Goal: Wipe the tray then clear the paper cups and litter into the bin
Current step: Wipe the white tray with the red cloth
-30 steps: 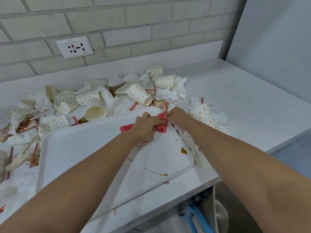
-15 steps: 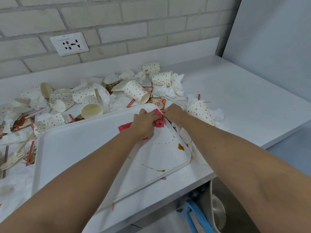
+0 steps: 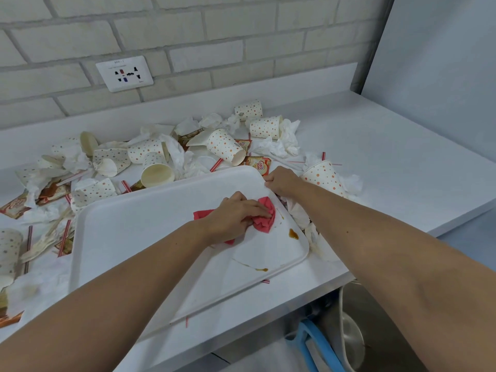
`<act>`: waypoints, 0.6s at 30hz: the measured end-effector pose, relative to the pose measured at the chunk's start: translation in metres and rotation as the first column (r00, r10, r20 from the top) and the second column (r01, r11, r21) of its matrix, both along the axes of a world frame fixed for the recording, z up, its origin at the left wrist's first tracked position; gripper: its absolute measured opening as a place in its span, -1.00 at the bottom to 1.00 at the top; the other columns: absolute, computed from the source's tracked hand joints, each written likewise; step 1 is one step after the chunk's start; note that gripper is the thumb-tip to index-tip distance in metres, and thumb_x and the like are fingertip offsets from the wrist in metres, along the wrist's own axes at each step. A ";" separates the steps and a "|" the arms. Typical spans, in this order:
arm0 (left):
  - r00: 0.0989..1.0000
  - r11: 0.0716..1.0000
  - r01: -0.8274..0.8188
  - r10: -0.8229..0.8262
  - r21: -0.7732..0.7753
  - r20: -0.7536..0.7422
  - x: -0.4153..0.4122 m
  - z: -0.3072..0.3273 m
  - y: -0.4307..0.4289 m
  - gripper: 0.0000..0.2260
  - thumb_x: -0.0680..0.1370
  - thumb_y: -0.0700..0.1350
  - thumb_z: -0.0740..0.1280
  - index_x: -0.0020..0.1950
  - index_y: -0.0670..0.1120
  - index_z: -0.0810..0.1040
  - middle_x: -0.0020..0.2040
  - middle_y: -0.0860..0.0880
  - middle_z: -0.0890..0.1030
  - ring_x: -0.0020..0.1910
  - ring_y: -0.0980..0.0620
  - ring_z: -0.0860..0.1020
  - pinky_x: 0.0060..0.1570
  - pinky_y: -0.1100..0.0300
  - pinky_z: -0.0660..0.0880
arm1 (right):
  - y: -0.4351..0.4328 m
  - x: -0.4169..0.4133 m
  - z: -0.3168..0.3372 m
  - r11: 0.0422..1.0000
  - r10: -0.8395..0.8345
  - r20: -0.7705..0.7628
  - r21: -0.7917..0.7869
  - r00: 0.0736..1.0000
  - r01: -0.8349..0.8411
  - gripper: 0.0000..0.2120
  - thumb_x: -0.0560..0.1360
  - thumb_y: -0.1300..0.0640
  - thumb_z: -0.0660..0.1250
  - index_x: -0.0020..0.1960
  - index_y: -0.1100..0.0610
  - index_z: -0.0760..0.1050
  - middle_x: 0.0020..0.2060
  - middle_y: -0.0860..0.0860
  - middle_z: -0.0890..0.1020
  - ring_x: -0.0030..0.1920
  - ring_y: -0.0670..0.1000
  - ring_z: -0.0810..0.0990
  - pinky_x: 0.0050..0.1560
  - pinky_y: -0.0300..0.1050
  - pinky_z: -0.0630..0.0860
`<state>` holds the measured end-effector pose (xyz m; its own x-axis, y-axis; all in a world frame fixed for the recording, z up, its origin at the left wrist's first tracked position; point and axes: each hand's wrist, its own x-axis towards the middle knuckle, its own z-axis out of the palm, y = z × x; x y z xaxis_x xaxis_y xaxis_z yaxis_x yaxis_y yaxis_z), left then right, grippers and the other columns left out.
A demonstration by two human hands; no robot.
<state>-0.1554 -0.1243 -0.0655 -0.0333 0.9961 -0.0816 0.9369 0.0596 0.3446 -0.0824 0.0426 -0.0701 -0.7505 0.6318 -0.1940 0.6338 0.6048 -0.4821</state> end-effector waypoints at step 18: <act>0.997 0.997 -0.057 0.059 0.053 -0.052 0.040 -0.003 0.008 -0.56 0.58 -0.29 0.12 0.37 0.10 0.41 0.32 0.18 0.45 -0.01 0.03 0.23 -0.07 0.13 0.24 | -0.008 -0.011 -0.002 0.987 -0.063 0.096 0.151 0.993 0.048 -0.79 0.56 0.23 0.20 0.14 0.28 0.50 0.08 0.16 0.60 0.07 0.14 0.57 -0.09 -0.14 0.42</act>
<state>-0.1158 -0.1158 -0.0681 -0.0942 0.9952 -0.0272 0.9494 0.0980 0.2983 -0.0937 0.0349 -0.0723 -0.6951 0.6991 -0.1676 0.7089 0.6276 -0.3220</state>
